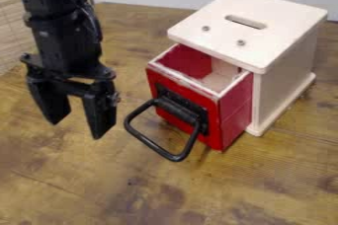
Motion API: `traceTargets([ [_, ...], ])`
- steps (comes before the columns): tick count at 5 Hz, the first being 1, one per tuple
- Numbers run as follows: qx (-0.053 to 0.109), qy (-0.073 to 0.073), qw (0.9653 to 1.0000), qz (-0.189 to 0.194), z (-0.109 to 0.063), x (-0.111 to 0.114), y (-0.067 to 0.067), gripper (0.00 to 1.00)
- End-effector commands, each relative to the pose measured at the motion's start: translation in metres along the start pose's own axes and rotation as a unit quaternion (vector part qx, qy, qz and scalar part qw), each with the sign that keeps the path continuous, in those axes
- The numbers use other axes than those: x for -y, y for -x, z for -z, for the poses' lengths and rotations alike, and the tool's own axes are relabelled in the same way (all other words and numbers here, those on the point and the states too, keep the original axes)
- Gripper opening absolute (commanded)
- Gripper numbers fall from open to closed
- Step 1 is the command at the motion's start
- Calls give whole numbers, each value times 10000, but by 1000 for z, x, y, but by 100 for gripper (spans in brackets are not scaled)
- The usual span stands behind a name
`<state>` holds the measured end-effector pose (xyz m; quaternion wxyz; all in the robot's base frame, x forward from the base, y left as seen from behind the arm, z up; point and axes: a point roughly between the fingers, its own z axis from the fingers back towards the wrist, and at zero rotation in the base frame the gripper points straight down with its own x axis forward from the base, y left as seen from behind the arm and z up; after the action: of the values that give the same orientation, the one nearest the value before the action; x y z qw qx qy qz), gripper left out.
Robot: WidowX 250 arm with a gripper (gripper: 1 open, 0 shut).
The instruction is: Close the drawer
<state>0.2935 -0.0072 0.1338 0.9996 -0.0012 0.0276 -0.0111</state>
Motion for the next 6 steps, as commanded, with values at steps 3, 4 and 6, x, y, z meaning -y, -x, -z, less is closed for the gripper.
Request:
traceTargets([
  [3, 96, -179, 9998, 50, 44, 42, -27, 100],
  [4, 66, -177, 9998, 8, 50, 43, -30, 100],
  [6, 38, -181, 9998, -82, 62, 41, -41, 100],
])
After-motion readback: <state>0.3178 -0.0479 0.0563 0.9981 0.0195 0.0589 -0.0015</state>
